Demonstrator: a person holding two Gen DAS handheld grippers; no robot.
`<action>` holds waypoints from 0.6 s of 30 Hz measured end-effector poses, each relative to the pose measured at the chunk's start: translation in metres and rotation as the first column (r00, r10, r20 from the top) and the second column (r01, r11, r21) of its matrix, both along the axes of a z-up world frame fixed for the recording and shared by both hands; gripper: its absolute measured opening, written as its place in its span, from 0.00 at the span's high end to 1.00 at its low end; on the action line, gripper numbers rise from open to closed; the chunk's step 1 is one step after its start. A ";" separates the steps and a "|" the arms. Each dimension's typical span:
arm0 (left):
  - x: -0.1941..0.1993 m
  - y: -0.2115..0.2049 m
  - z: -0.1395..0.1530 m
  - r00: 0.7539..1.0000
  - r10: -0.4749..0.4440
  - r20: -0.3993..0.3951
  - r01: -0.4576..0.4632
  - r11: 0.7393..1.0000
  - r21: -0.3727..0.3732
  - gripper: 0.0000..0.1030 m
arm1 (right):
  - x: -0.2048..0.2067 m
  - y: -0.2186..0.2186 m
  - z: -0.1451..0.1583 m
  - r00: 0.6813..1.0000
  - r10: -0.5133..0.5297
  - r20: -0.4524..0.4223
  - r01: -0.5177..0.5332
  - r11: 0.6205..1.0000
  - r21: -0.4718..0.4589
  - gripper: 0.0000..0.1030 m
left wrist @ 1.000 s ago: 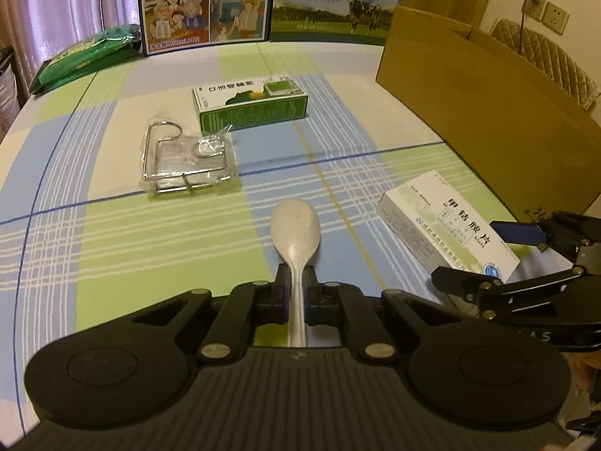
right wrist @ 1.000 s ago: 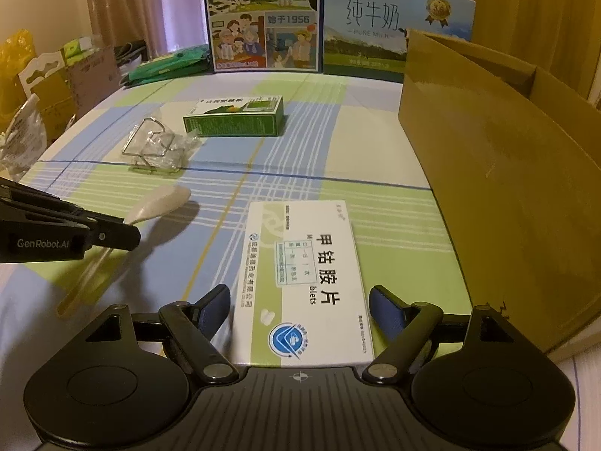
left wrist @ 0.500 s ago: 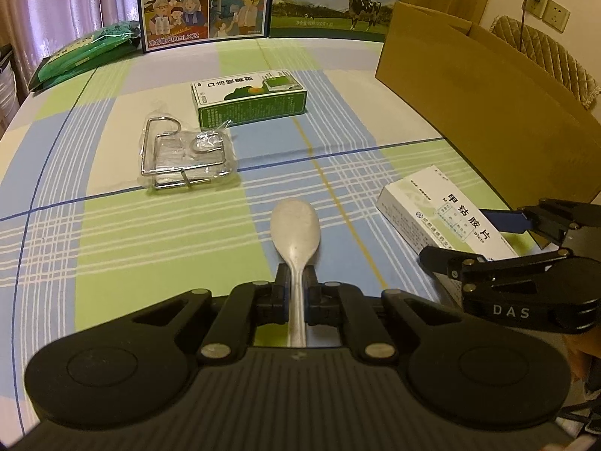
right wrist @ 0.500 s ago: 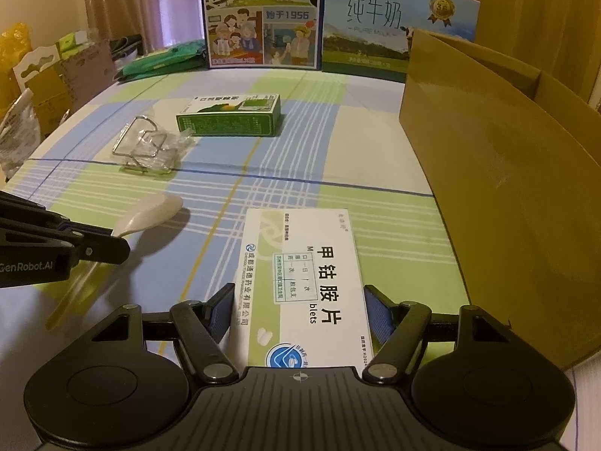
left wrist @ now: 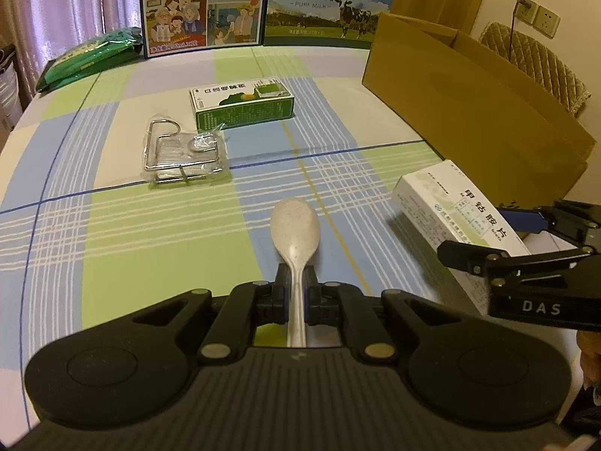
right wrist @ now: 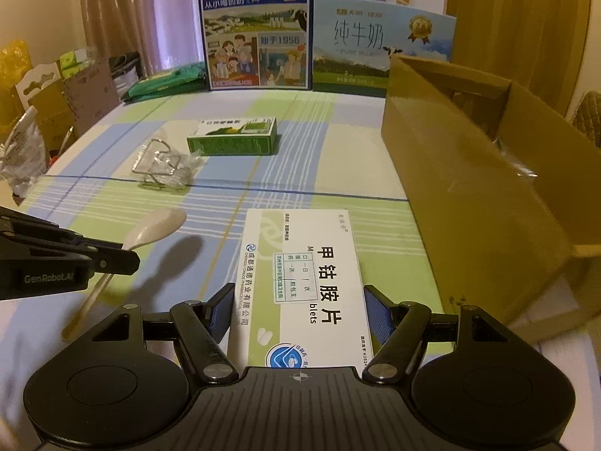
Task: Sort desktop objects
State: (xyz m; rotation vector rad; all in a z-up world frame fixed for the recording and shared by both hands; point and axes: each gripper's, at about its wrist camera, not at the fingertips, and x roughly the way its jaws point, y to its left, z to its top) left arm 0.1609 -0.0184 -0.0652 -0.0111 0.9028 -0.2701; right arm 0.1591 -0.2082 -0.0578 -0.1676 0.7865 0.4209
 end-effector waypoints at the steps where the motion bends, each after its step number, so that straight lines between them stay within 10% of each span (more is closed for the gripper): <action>1: -0.004 -0.001 0.003 1.000 0.005 0.003 -0.005 1.000 -0.007 0.97 | -0.003 -0.002 0.003 1.000 0.000 0.002 0.000 1.000 0.002 0.34; 18: -0.081 -0.026 0.056 0.996 0.077 0.038 -0.074 0.995 -0.072 0.97 | -0.061 -0.042 0.066 0.997 -0.027 0.077 0.022 0.998 0.065 0.34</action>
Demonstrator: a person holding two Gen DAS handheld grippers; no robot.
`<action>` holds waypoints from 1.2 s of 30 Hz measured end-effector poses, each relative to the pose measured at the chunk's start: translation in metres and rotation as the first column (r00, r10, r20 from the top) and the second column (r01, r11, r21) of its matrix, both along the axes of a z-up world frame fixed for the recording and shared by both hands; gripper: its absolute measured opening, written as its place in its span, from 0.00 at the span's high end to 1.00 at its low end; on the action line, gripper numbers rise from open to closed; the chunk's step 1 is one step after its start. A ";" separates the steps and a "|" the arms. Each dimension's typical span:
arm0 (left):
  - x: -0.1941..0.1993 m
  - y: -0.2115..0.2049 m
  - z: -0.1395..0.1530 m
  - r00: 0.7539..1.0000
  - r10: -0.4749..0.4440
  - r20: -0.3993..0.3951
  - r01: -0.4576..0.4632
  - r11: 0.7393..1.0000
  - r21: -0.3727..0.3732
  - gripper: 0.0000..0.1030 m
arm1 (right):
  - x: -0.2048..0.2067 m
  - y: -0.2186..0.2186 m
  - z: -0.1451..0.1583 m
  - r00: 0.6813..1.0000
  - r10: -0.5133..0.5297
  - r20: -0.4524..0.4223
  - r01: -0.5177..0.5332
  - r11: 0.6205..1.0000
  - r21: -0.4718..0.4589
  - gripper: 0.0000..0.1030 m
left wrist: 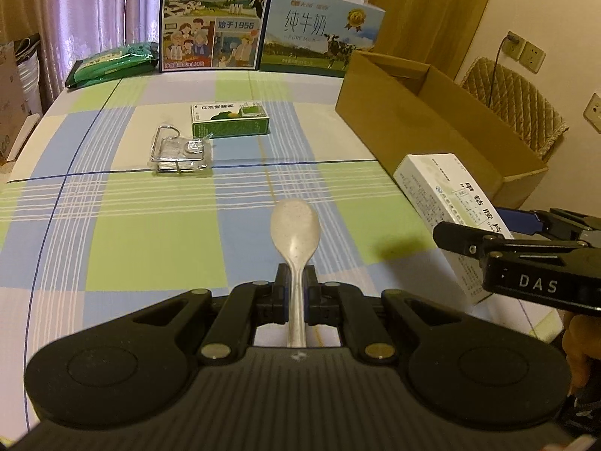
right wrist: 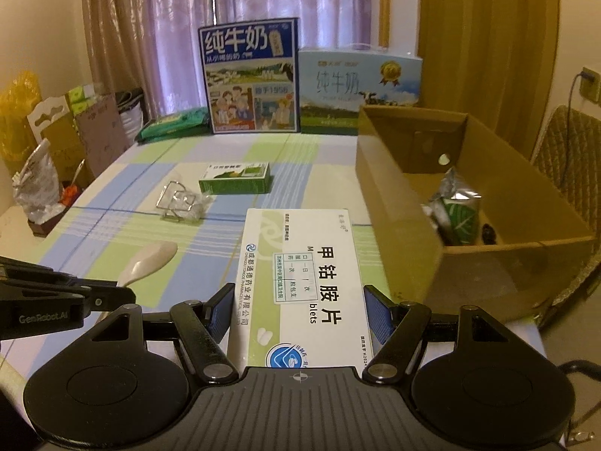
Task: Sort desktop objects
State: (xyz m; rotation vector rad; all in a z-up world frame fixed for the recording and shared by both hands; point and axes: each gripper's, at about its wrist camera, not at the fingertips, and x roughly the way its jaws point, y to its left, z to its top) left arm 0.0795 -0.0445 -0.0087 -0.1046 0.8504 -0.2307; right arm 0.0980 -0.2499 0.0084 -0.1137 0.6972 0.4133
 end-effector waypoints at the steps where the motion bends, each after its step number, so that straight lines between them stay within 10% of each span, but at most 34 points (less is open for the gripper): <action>1: -0.002 -0.002 0.002 1.000 -0.001 0.002 0.001 1.000 0.001 0.96 | -0.002 -0.003 0.001 1.000 -0.005 0.001 0.005 1.000 0.003 0.34; 36: 0.015 -0.114 0.054 0.984 -0.154 0.085 0.155 0.988 -0.002 0.97 | 0.000 -0.116 0.050 0.980 -0.178 0.094 0.172 0.983 0.065 0.34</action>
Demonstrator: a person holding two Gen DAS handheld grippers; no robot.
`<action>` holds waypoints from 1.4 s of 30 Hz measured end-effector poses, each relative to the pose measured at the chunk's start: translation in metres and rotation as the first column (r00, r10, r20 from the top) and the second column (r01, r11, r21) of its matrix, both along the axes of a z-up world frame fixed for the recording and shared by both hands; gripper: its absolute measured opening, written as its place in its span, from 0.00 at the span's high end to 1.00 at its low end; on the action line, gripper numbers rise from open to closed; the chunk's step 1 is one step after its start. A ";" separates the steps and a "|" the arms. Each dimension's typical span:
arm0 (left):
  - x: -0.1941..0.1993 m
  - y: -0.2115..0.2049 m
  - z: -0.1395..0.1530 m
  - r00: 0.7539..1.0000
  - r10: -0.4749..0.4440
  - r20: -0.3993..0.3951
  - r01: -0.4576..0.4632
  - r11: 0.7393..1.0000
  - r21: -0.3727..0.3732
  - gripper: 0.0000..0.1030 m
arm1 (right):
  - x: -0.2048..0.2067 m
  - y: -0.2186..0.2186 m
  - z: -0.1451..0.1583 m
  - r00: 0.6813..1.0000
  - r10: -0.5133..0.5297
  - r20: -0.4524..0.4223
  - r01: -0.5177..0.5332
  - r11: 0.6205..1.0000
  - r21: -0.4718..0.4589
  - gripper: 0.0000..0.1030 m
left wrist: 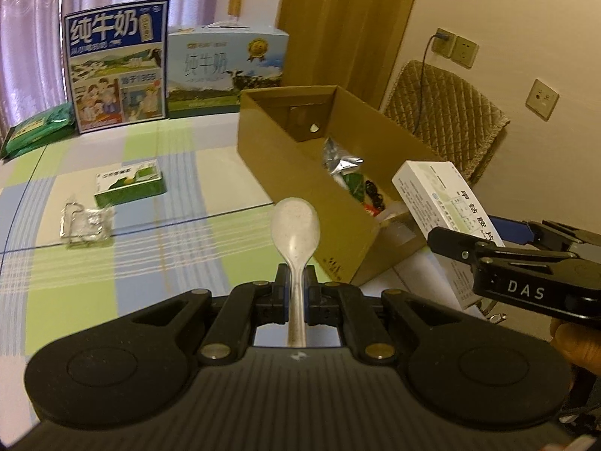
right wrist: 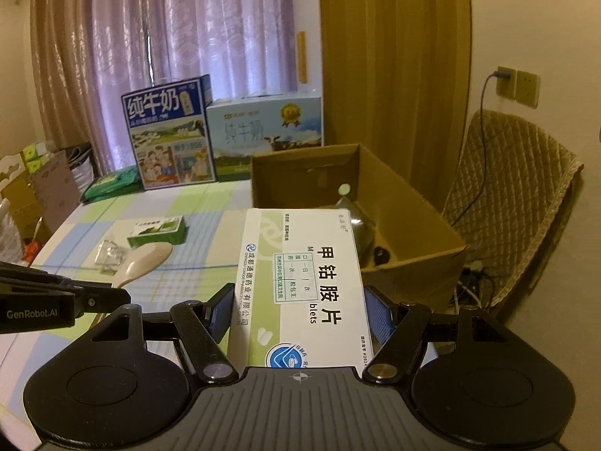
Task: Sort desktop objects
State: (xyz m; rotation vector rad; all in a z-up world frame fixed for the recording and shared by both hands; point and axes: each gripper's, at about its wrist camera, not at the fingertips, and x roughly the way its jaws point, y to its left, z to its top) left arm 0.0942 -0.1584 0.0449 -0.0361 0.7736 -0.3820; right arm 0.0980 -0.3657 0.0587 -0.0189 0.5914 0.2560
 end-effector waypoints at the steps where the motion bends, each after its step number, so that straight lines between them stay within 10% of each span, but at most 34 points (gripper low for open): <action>1: 0.002 -0.004 0.001 1.000 -0.005 0.001 0.005 1.000 -0.001 0.96 | 0.002 -0.003 0.001 1.000 -0.003 0.003 0.003 1.000 0.000 0.34; 42: 0.103 -0.111 0.004 0.995 -0.103 -0.003 0.103 0.993 -0.049 0.97 | 0.123 -0.068 0.010 0.999 -0.049 0.014 0.049 0.999 -0.010 0.34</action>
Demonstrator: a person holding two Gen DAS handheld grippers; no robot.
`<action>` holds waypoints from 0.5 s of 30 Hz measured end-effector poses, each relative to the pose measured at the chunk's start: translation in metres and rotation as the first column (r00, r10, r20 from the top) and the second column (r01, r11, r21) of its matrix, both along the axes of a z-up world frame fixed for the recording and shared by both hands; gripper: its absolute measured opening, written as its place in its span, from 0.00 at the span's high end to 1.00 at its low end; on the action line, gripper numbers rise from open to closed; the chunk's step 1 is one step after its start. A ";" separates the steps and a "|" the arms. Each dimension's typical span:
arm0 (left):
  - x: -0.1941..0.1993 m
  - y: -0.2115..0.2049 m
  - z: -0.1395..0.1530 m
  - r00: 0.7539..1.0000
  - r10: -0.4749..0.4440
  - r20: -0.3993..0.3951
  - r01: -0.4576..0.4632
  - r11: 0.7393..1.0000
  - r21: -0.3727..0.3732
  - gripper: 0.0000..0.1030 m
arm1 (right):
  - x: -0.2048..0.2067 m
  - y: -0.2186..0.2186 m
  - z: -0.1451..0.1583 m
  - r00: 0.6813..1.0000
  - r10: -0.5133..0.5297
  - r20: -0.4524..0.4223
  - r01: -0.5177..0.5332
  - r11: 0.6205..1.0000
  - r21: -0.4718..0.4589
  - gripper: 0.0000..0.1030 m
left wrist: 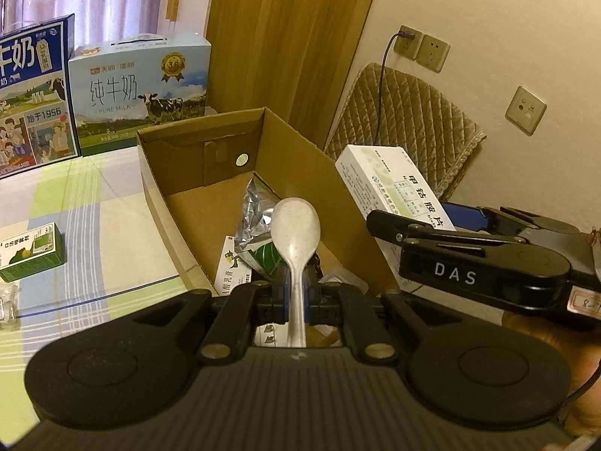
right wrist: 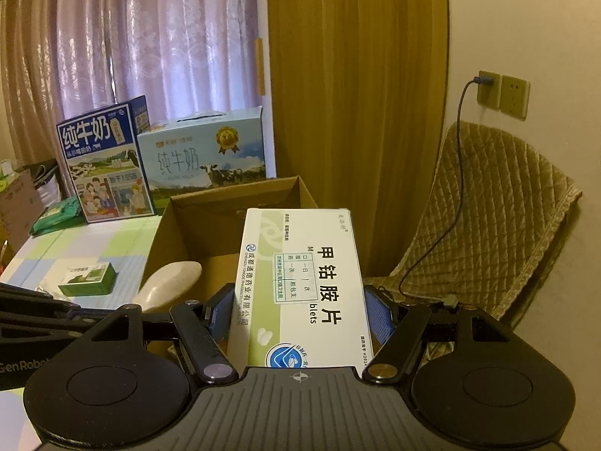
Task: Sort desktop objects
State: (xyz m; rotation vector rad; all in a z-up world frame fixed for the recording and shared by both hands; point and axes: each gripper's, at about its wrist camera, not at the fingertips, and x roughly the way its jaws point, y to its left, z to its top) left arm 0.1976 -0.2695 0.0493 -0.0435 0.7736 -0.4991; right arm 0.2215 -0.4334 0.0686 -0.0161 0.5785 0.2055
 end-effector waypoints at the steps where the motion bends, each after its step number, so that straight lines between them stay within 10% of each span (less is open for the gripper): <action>1: 0.001 0.000 -0.001 1.000 0.002 -0.003 -0.002 1.000 -0.002 0.97 | 0.002 0.000 -0.001 1.000 0.000 -0.002 0.000 1.000 0.001 0.34; 15: 0.022 -0.003 -0.011 0.999 0.018 -0.041 -0.019 0.999 -0.032 0.97 | 0.020 -0.004 -0.007 1.000 -0.009 -0.021 0.009 1.000 0.011 0.34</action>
